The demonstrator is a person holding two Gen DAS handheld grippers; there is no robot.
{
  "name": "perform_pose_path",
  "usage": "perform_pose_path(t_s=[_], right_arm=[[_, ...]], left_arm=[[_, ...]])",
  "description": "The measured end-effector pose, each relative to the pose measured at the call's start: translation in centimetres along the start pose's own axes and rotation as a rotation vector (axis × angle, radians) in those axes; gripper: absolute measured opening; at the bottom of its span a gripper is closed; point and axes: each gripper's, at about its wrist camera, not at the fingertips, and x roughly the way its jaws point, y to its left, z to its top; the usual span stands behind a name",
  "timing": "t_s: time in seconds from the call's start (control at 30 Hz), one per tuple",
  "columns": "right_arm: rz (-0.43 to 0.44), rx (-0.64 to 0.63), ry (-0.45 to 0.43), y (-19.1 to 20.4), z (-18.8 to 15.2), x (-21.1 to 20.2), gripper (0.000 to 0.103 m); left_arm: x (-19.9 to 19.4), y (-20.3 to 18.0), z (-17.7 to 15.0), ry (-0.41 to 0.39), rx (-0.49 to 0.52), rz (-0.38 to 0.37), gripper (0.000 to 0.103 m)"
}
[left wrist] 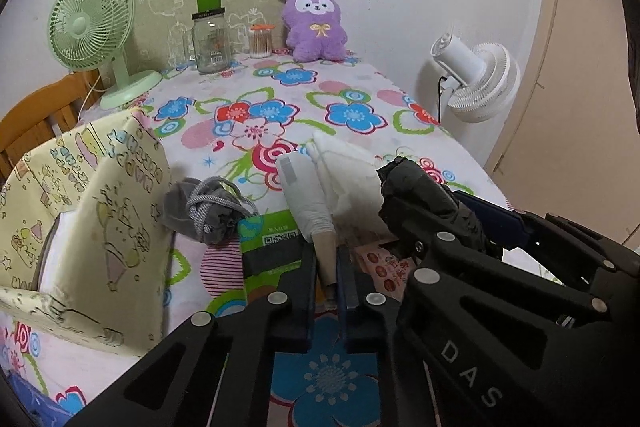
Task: Organize soft objects
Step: 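Grasp the white rolled cloth with the left tool while the right tool grasps the black cloth bundle, then lift and carry both held items over the paper storage box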
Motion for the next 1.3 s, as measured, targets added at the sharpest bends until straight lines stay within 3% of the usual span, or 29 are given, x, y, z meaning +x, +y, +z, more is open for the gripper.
perform_pose_path(t_s=[1.3], right_arm=[[-0.016, -0.042, -0.131, 4.5, 5.4, -7.3, 0.045]], left_arm=[[-7.8, 2.3, 4.9, -0.131, 0.029, 0.012, 0.005]])
